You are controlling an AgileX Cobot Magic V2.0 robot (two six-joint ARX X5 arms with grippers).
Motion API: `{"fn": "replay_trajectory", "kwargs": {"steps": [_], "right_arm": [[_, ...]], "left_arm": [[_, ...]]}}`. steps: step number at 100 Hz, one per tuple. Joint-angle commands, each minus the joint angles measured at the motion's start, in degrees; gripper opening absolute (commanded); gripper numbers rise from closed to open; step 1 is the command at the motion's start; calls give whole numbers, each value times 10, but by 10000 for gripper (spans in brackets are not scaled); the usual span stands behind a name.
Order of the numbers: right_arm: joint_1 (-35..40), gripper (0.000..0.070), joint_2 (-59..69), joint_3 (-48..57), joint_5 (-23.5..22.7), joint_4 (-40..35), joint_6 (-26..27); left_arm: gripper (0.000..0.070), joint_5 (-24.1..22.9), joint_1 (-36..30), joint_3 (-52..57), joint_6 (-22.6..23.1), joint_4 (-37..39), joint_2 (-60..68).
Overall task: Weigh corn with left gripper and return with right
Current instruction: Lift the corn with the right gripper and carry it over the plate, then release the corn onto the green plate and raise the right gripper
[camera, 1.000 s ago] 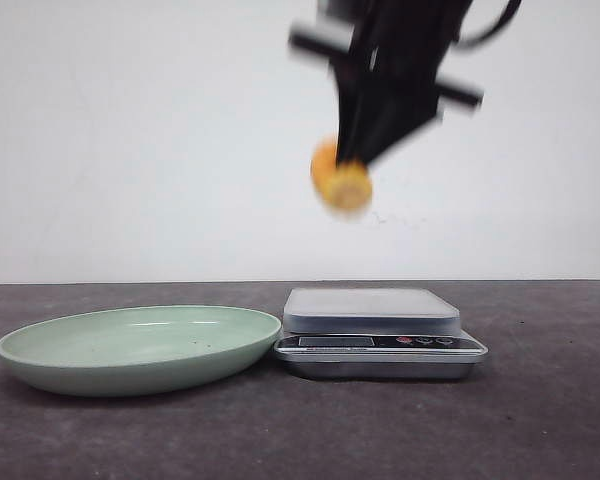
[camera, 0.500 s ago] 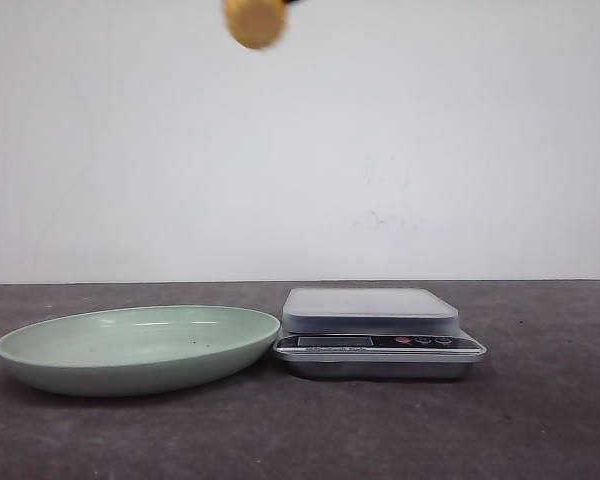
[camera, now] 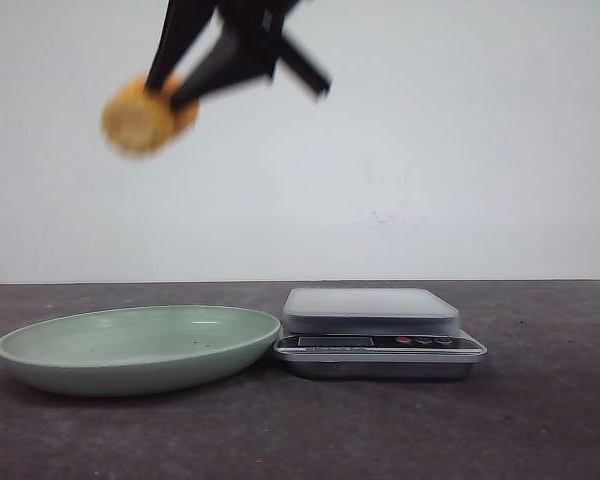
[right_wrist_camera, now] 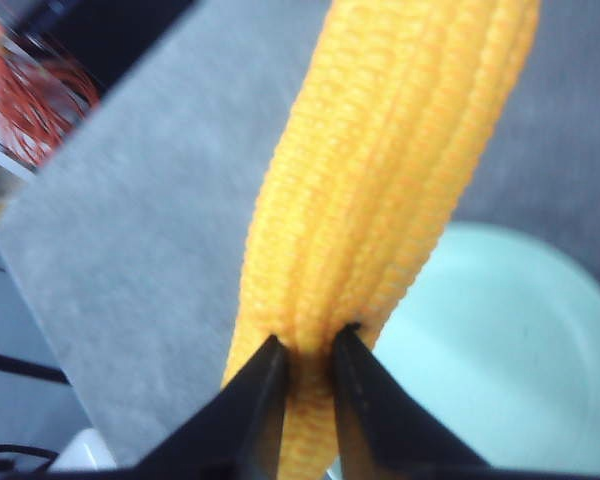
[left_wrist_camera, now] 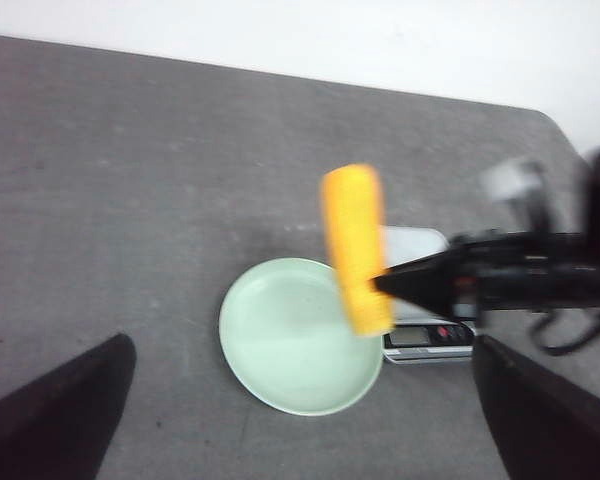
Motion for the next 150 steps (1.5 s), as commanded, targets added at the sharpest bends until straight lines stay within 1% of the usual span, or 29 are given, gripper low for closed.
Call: {"fn": "replay_trajectory", "kwargs": {"steps": [1, 15, 35, 50, 65, 72, 80, 88, 94, 110, 123, 132, 136, 139, 144, 150], "right_arm": [[7, 0, 30, 11, -13, 4, 37], [7, 0, 77, 11, -17, -3, 66], [6, 0, 113, 11, -14, -6, 66], [7, 0, 113, 11, 27, -12, 70], [7, 4, 113, 11, 28, -13, 70], [7, 50, 113, 11, 28, -13, 69], [11, 167, 113, 11, 30, -13, 67], [14, 251, 113, 11, 30, -12, 65], [14, 292, 113, 11, 30, -12, 65], [13, 371, 108, 11, 30, -10, 61], [5, 373, 78, 11, 33, -10, 44], [5, 366, 37, 11, 61, -15, 18], [5, 342, 19, 11, 78, -19, 1], [6, 311, 0, 11, 94, -24, -16], [11, 250, -36, 11, 128, -32, -52], [21, 208, -79, 11, 171, -44, -94]], "left_arm": [[700, 7, -4, 12, 12, -18, 2], [700, 10, -3, 12, 31, -18, 2], [700, 28, -3, 12, 55, -17, 2], [700, 28, -3, 12, 56, -13, 2], [700, 28, -3, 12, 56, -14, 2], [700, 28, -3, 12, 57, -14, 2], [700, 28, -3, 12, 57, -14, 2], [700, 28, -3, 12, 57, -14, 2], [700, 28, -3, 12, 59, -14, 2], [700, 28, -3, 12, 61, -14, 2], [700, 27, -3, 12, 61, -16, 2], [700, 26, -3, 12, 61, -17, 2], [700, 20, -3, 12, 61, -17, 2], [700, 16, -3, 12, 61, -18, 2], [700, 6, -3, 12, 61, -18, 2], [700, -4, -3, 12, 61, -18, 2]]}}
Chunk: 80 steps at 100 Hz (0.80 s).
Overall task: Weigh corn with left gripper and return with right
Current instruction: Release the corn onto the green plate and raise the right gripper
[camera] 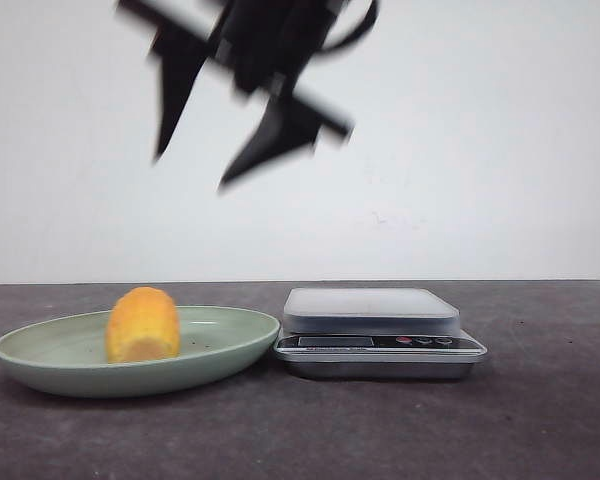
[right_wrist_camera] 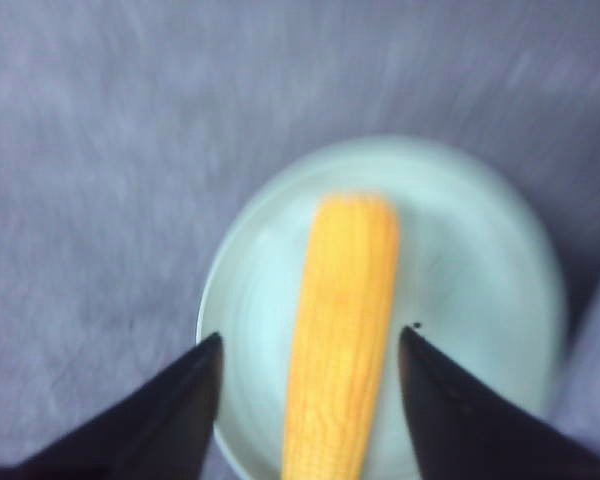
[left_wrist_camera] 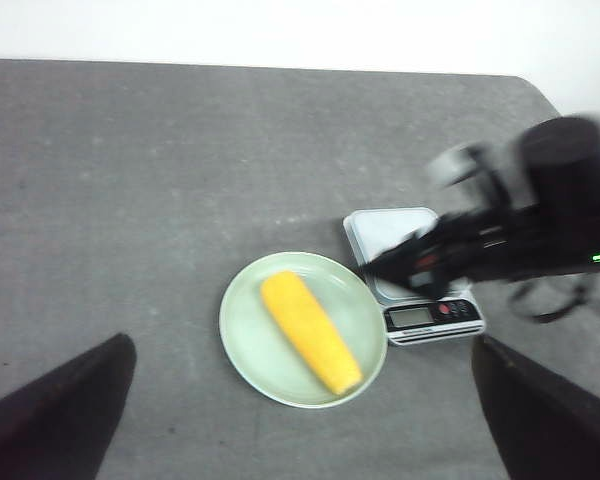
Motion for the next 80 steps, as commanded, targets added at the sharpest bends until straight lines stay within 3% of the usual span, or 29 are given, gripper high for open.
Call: {"fn": "replay_trajectory", "kwargs": {"steps": [1, 10, 20, 28, 47, 57, 71, 80], "right_arm": [[19, 203, -42, 11, 48, -9, -86], [41, 155, -109, 11, 129, -31, -153], [75, 4, -177, 11, 226, -45, -232], [98, 3, -226, 10, 279, -44, -273], [110, 3, -318, -11, 287, -15, -312], [110, 3, -366, -63, 252, 47, -370], [108, 3, -421, -159, 213, 139, -414], [101, 3, -436, -204, 213, 168, -410]], "left_arm": [[700, -13, -3, 12, 8, -18, 2], [700, -28, -3, 12, 8, -18, 2], [700, -62, -3, 12, 8, -18, 2], [700, -93, -3, 12, 8, -18, 2], [700, -124, -3, 12, 8, -18, 2], [700, -135, -3, 12, 8, -18, 2], [341, -164, -3, 12, 8, -18, 2], [212, -166, -3, 12, 8, -18, 1]]}}
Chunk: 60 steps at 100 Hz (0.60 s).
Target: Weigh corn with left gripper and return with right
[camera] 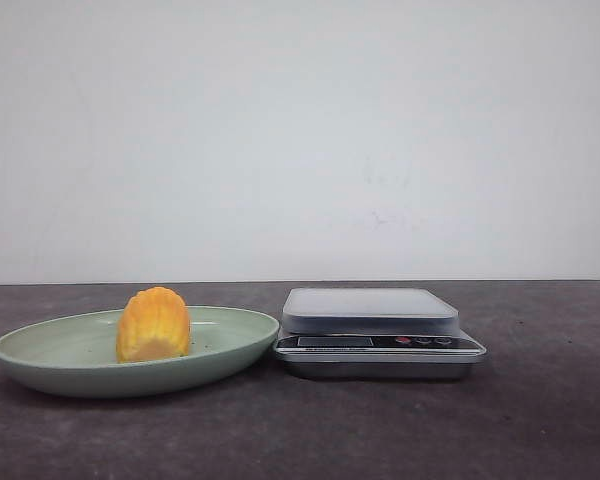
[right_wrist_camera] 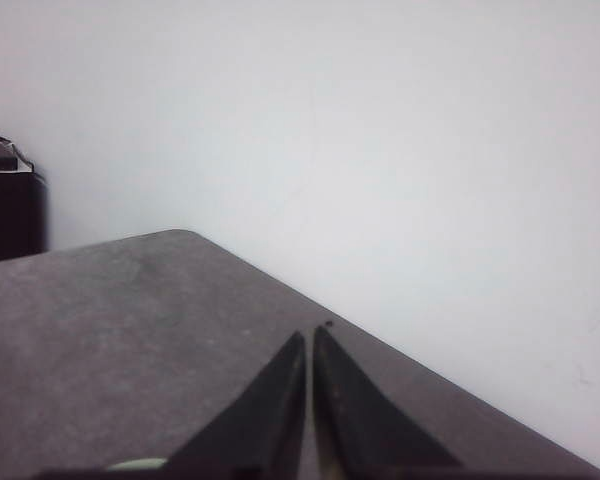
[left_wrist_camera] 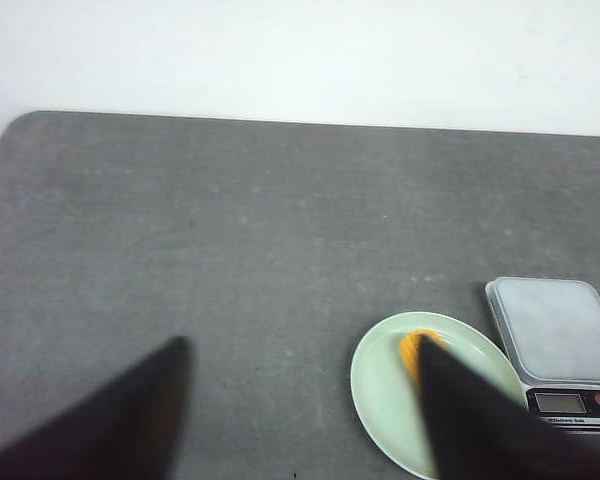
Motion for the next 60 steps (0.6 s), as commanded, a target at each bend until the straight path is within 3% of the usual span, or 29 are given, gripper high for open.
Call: {"fn": "replay_trajectory", "kwargs": {"steps": [1, 6, 14, 30, 42, 60], "right_arm": [[0, 3, 1, -21, 1, 16, -16], [-4, 3, 0, -32, 2, 13, -15], [-9, 3, 5, -36, 2, -5, -10], [-9, 3, 13, -36, 2, -23, -6], [-9, 3, 13, -36, 2, -20, -6], [-9, 3, 13, -36, 2, -18, -6]], "left_arm": [[206, -3, -3, 12, 6, -18, 1], [157, -3, -3, 12, 7, -18, -1], [0, -2, -4, 12, 17, -18, -5], [0, 2, -3, 12, 25, -18, -17], [0, 4, -3, 12, -6, -18, -26], [0, 3, -3, 12, -5, -17, -30]]}}
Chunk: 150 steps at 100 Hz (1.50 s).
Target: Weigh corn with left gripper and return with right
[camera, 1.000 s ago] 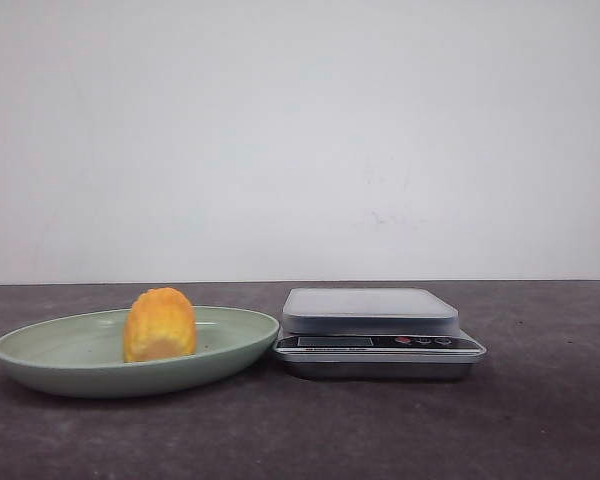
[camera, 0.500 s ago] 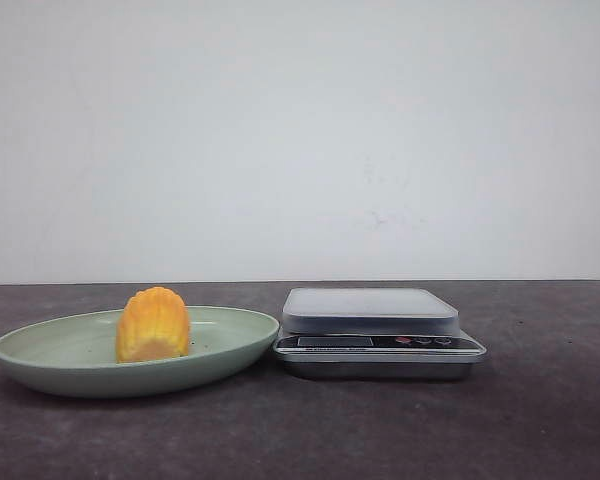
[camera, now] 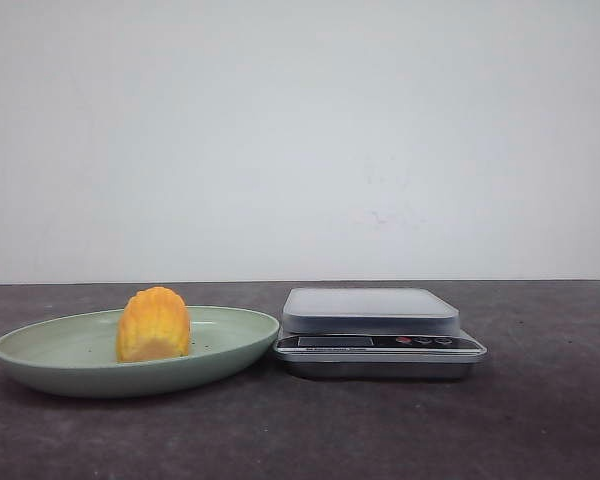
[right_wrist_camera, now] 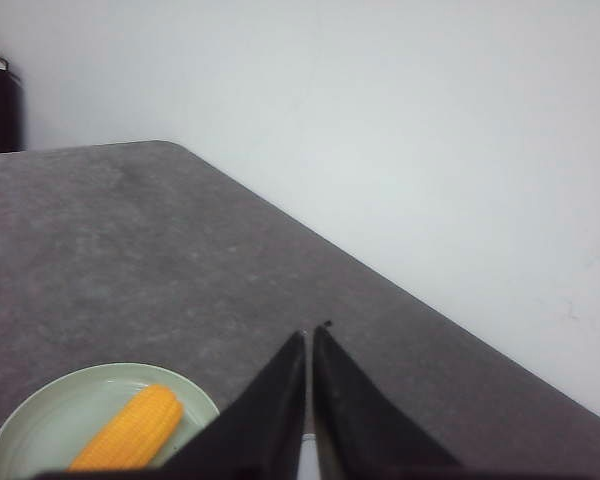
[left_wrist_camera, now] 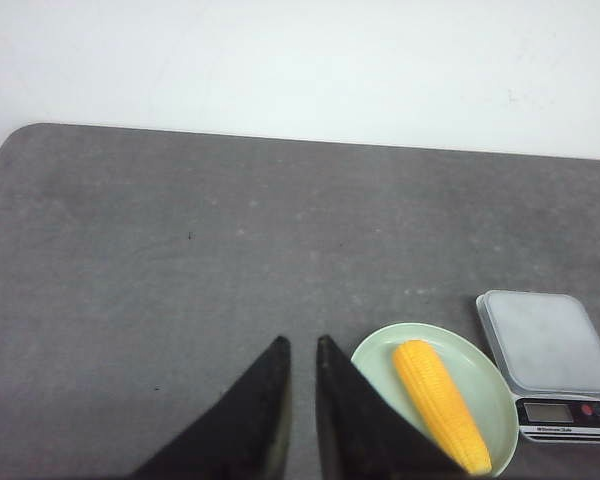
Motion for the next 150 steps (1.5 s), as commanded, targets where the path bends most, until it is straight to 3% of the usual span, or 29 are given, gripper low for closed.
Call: {"fn": "replay_trajectory", "kwargs": {"steps": [1, 72, 99, 114, 122, 135, 150], "right_arm": [[6, 3, 5, 8, 0, 9, 2], [5, 3, -18, 8, 0, 3, -2], [-18, 3, -87, 3, -22, -109, -1], [-83, 3, -127, -24, -22, -150, 3], [-136, 3, -146, -53, -26, -134, 6], [-222, 3, -181, -120, -79, -78, 6], [-283, 3, -216, -226, -96, 42, 32]], "left_arm": [[0, 1, -3, 12, -4, -17, 3], [0, 1, -3, 12, -4, -17, 3], [0, 1, -3, 12, -4, -17, 3], [0, 1, -3, 12, -4, -17, 3], [0, 1, -3, 12, -4, -17, 3], [0, 1, -3, 12, -4, -17, 3], [0, 1, -3, 12, -4, -17, 3]]}}
